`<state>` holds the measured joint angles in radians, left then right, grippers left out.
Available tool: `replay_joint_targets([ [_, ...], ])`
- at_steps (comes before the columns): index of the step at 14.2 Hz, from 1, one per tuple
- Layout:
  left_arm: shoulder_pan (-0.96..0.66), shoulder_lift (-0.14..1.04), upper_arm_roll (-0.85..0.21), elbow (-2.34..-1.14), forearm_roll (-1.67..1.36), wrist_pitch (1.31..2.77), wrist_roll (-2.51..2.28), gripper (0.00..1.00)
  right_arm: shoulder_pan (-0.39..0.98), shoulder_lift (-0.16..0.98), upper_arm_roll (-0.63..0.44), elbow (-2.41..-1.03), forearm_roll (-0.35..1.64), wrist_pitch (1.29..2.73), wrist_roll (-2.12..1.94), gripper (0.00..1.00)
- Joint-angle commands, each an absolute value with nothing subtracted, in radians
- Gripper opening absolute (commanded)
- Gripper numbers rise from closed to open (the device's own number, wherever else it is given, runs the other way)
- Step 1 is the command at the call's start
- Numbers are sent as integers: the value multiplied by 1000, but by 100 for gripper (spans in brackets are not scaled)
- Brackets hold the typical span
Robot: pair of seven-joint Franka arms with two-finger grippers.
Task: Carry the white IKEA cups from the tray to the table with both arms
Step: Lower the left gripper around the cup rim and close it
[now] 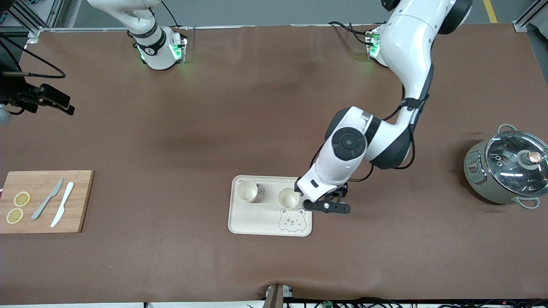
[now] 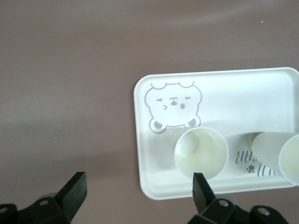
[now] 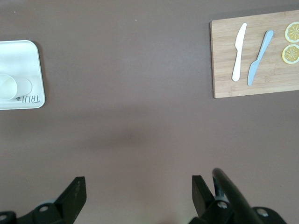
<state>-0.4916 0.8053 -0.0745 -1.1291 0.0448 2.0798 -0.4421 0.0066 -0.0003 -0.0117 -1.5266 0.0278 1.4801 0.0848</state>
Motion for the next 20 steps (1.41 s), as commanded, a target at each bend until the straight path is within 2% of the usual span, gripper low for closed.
replay_joint_targets([
  [1,-523,876,-52,-1055,61,2106,-472,100,2,9,-9,-1505,41,1465,78,100],
  [4,-570,943,-8,-1020,60,2152,-483,100,0,9,-9,-1505,41,1465,77,100],
  [9,-572,995,-3,-1017,60,2206,-482,100,-9,12,-9,-1503,49,1466,80,100],
  [12,-572,1023,-3,-1017,60,2243,-483,100,-8,50,-8,-1499,49,1468,78,100],
  [20,-594,1029,3,-1022,58,2252,-499,100,-17,118,-14,-1493,28,1480,75,100],
])
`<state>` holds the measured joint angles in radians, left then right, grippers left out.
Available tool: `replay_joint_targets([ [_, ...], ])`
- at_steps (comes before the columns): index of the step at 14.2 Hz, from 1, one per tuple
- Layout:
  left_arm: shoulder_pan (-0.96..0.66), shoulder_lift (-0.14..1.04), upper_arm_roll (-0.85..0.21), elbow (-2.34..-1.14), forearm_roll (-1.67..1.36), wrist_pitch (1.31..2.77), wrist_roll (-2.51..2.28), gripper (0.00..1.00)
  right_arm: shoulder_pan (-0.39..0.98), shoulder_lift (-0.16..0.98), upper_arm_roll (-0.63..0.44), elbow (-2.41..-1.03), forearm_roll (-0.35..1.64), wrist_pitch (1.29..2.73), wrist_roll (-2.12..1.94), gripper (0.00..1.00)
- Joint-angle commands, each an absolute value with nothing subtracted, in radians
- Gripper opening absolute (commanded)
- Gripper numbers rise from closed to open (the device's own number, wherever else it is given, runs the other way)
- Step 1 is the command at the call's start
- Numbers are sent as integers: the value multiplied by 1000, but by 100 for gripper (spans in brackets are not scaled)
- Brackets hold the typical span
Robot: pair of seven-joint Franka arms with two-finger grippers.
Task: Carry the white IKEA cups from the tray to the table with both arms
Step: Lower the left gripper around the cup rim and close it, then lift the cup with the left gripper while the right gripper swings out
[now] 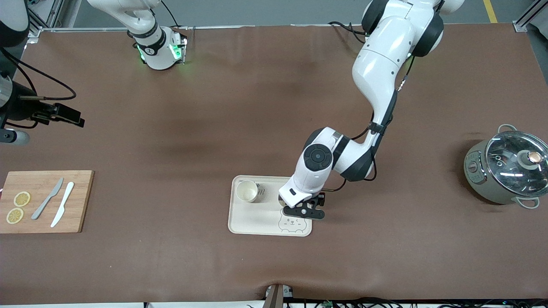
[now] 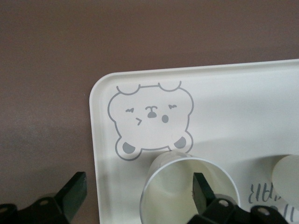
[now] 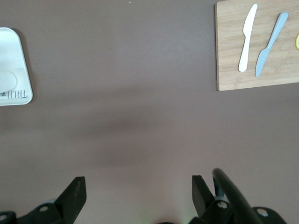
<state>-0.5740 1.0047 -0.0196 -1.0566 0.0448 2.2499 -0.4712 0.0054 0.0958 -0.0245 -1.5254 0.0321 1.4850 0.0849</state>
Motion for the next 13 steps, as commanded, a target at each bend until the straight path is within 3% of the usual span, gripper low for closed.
replay_joint_targets([
  [1,-595,1032,5,-1022,60,2252,-503,100,-17,147,-14,-1493,26,1489,75,100],
  [7,-595,1043,3,-1025,57,2252,-515,100,-54,195,-12,-1485,26,1496,72,100],
  [8,-595,1043,3,-1025,55,2250,-534,78,-55,199,-12,-1485,26,1497,75,100],
  [10,-606,1042,2,-1026,55,2250,-569,0,-63,225,-11,-1477,35,1518,75,100],
  [13,-603,1042,-5,-1026,48,2244,-565,0,-60,262,-11,-1482,46,1540,78,100],
])
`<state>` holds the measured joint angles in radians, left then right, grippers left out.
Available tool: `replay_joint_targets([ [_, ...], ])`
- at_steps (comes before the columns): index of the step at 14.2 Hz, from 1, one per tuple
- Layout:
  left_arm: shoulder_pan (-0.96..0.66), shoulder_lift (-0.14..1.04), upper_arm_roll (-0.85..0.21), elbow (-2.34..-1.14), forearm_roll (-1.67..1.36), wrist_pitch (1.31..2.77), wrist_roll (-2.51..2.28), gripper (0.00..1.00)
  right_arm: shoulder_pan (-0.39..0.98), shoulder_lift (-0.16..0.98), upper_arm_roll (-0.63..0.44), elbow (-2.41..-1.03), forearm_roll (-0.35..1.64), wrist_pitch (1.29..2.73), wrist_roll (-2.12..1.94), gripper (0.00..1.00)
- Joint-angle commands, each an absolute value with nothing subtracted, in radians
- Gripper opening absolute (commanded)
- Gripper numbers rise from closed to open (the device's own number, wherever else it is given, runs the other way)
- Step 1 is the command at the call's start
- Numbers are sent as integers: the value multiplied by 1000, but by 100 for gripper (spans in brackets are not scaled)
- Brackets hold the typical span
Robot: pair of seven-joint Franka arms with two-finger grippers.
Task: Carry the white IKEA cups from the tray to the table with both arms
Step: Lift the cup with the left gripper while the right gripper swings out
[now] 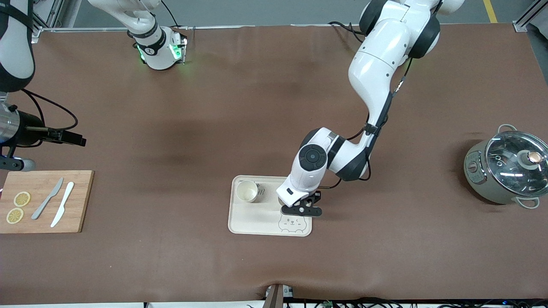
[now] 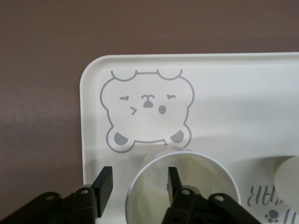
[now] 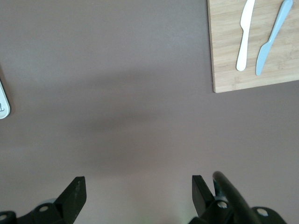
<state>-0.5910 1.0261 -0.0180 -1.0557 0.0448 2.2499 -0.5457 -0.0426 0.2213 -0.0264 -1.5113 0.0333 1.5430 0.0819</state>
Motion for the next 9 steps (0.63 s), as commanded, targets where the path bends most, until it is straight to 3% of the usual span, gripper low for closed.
replay_joint_targets([
  [1,-603,1043,-5,-1025,46,2244,-565,0,-64,276,-9,-1480,52,1543,78,100],
  [9,-582,1023,-3,-1045,43,2244,-561,0,-19,327,-9,-1491,137,1552,253,100],
])
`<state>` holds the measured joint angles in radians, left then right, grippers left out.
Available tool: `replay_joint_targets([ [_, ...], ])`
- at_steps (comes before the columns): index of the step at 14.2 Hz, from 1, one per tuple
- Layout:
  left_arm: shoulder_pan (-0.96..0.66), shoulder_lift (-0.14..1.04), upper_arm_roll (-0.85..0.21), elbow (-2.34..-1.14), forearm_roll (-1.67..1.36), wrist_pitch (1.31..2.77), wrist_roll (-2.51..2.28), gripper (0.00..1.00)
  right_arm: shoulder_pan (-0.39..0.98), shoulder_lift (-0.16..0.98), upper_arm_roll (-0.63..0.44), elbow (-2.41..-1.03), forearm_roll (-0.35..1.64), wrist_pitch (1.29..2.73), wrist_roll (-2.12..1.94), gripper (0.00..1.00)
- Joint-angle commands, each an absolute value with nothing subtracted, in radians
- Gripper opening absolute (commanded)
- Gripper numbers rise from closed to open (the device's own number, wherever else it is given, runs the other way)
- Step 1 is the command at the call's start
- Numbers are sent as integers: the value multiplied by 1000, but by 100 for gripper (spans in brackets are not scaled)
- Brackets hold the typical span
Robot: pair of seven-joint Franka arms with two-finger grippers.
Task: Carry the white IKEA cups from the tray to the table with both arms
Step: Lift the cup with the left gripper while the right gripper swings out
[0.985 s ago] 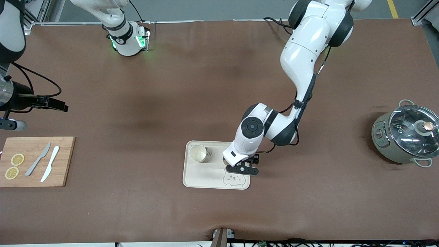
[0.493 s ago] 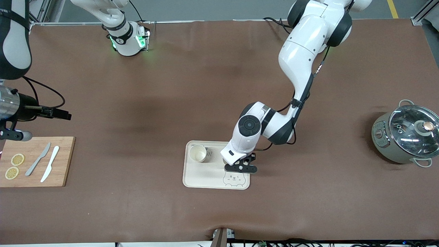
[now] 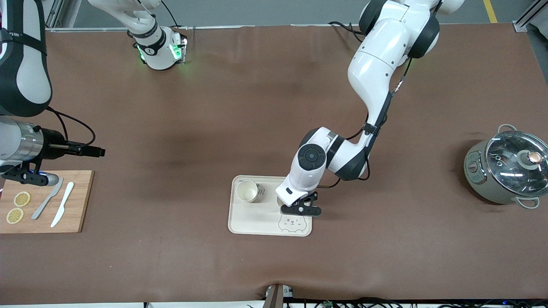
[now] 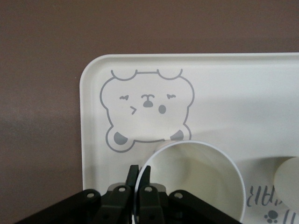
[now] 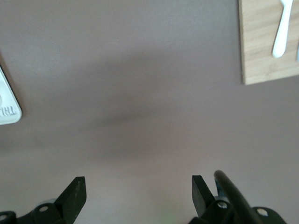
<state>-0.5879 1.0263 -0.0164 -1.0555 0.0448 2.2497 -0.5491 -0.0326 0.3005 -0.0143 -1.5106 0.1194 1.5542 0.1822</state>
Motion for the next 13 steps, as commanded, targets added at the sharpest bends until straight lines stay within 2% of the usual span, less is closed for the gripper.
replay_joint_targets([
  [1,-581,1005,-3,-1046,43,2244,-560,0,-12,330,-9,-1491,138,1555,262,100],
  [4,-560,930,-3,-1148,46,2243,-529,0,8,350,-8,-1491,182,1588,302,100],
  [8,-473,718,-35,-1417,44,2264,-436,0,69,371,-8,-1491,206,1646,474,100],
  [13,-269,473,-155,-1776,44,2403,-299,0,133,402,-8,-1491,207,1706,573,100],
])
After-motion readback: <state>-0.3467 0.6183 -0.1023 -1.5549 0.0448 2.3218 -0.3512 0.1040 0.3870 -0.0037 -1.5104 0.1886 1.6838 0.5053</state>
